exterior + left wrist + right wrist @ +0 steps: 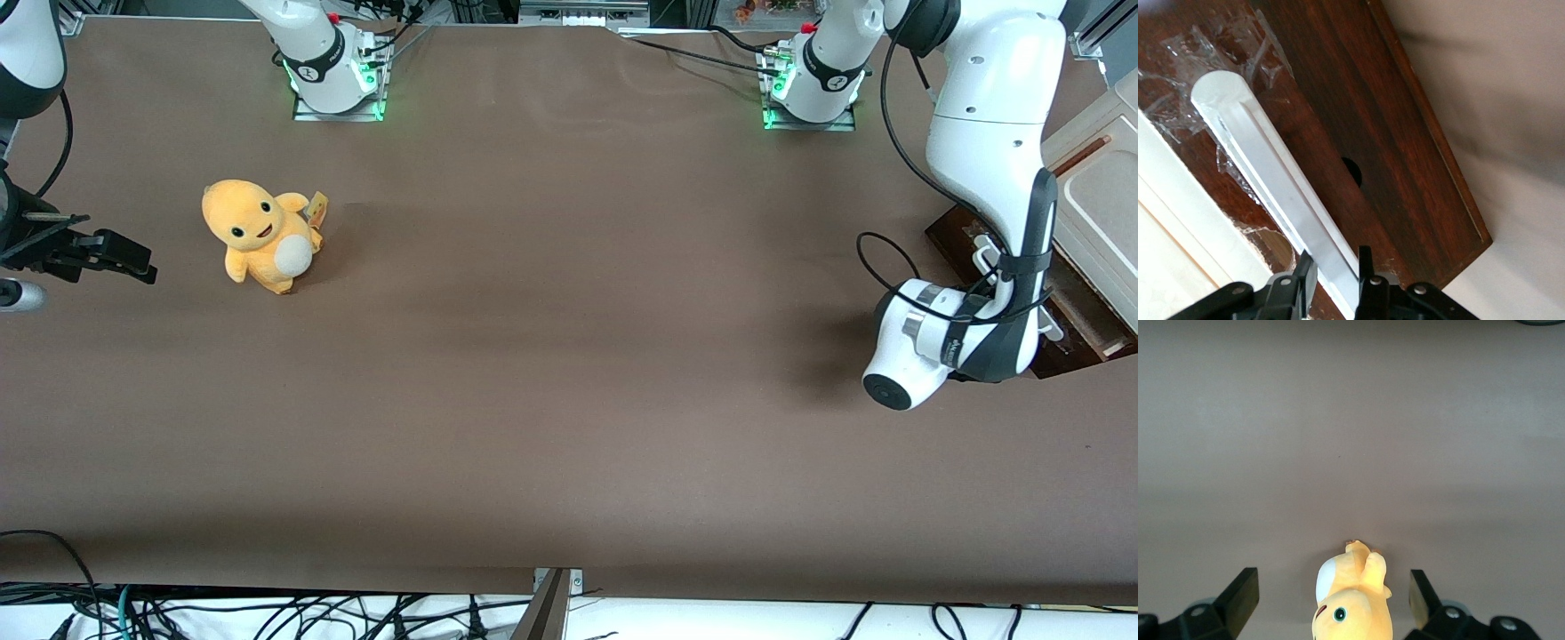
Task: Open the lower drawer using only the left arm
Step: 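Pull the handle with the left gripper, sliding the drawer outward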
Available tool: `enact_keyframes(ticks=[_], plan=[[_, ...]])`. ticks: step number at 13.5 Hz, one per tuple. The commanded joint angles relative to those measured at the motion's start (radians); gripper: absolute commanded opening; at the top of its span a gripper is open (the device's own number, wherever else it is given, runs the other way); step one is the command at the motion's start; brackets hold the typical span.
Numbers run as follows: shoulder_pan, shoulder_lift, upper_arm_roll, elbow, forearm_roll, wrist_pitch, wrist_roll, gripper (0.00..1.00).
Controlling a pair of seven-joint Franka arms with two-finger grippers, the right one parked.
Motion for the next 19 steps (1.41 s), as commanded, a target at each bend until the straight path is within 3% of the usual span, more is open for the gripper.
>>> enact_keyframes(ticks=[1, 5, 9, 11, 13, 14, 16, 19], plan=[[-0.038, 0.048, -0.005, 0.081, 0.001, -0.038, 0.059, 0.00], [-0.061, 0.059, -0.005, 0.118, -0.051, -0.040, 0.062, 0.00], [-0.062, 0.058, -0.007, 0.119, -0.055, -0.038, 0.065, 0.04], [-0.062, 0.058, -0.007, 0.121, -0.055, -0.038, 0.071, 0.21], [-0.062, 0.050, -0.007, 0.122, -0.055, -0.038, 0.076, 0.92], [-0.062, 0.041, -0.011, 0.124, -0.058, -0.038, 0.076, 1.00], [-0.061, 0.027, -0.025, 0.185, -0.116, -0.038, 0.078, 1.00], [-0.042, 0.019, -0.022, 0.291, -0.331, -0.038, 0.078, 1.00]])
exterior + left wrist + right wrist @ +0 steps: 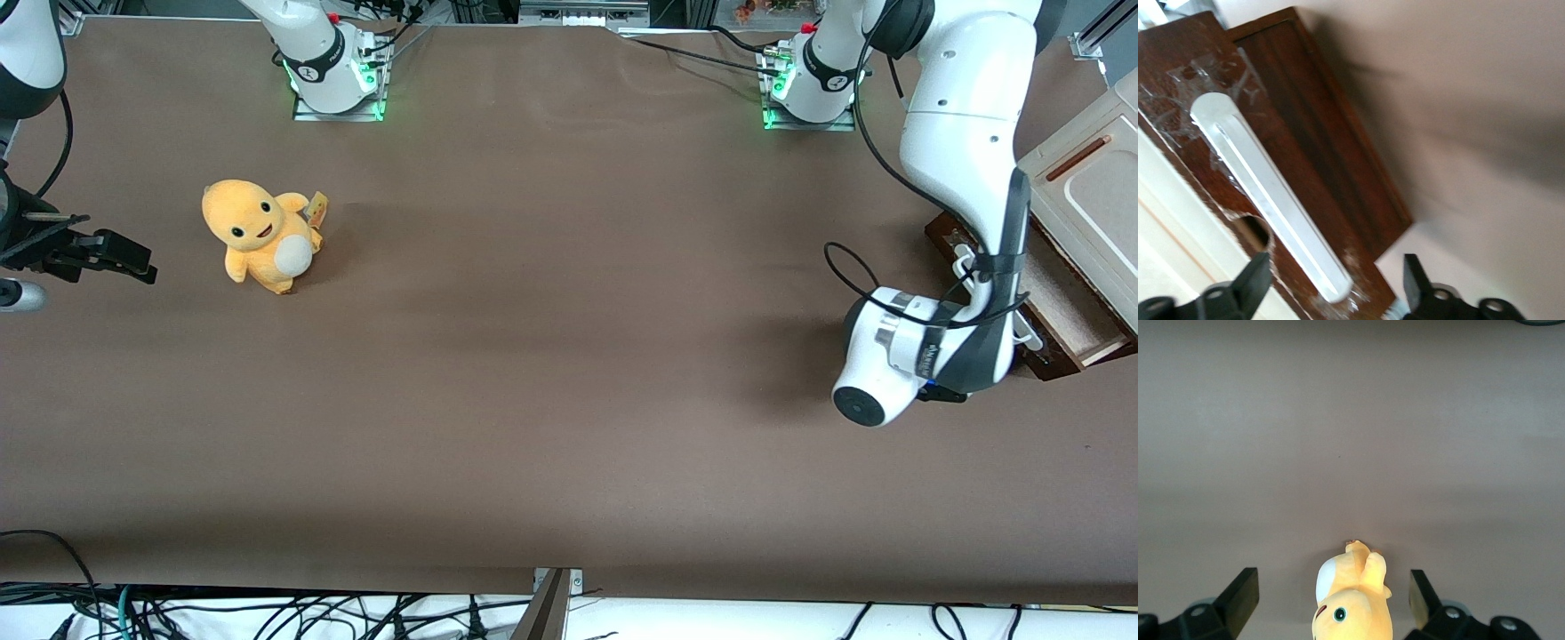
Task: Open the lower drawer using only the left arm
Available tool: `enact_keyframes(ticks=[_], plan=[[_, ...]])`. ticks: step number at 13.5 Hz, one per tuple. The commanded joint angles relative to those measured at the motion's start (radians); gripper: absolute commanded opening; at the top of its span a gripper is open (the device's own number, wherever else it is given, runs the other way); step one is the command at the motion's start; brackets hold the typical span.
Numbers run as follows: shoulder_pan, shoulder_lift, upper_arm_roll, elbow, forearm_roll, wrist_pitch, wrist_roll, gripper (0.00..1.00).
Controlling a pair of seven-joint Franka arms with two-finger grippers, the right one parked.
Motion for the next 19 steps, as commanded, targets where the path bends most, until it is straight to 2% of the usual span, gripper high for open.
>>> enact_keyframes(ticks=[1, 4, 6, 8, 11, 15, 17, 19], plan=[[0.017, -0.026, 0.005, 0.100, -0.188, -0.011, 0.035, 1.00], [0.089, -0.149, 0.002, 0.106, -0.396, 0.007, 0.044, 1.00], [0.146, -0.244, 0.000, 0.085, -0.533, 0.067, 0.115, 1.00], [0.194, -0.287, 0.000, 0.085, -0.618, 0.078, 0.173, 1.00], [0.227, -0.345, 0.000, 0.071, -0.656, 0.096, 0.181, 1.00], [0.220, -0.658, 0.020, -0.330, -0.679, 0.401, 0.337, 1.00], [0.163, -0.717, 0.067, -0.360, -0.681, 0.418, 0.365, 1.00], [0.111, -0.767, 0.077, -0.357, -0.672, 0.423, 0.440, 1.00]])
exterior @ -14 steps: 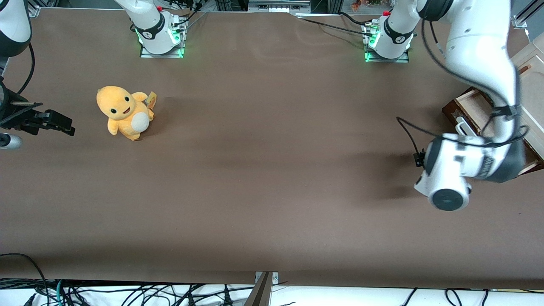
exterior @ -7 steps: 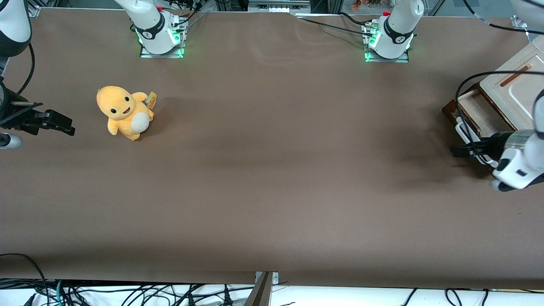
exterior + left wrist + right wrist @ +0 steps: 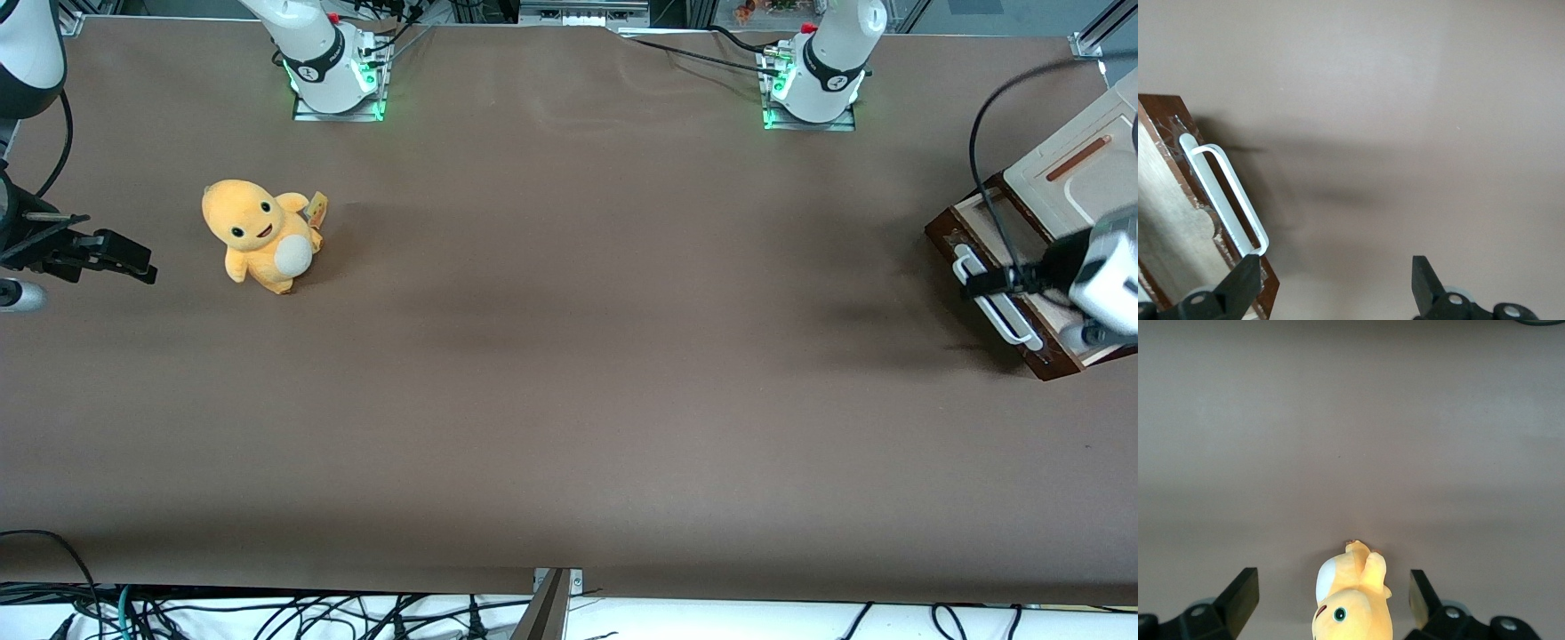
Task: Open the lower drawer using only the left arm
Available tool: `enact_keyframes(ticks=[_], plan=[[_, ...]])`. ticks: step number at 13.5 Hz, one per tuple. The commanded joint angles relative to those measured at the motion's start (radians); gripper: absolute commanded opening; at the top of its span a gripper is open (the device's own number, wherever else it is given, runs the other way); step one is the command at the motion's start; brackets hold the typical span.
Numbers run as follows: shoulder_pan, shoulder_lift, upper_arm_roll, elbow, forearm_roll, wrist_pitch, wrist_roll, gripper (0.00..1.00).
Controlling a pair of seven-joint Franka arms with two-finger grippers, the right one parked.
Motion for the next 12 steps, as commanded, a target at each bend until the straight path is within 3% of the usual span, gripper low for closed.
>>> enact_keyframes(ticks=[1, 12], plan=[[-0.083, -0.116, 0.030, -0.074, -0.011, 0.035, 0.074, 1.00], [-0.099, -0.175, 0.022, -0.079, 0.029, -0.094, 0.075, 1.00]])
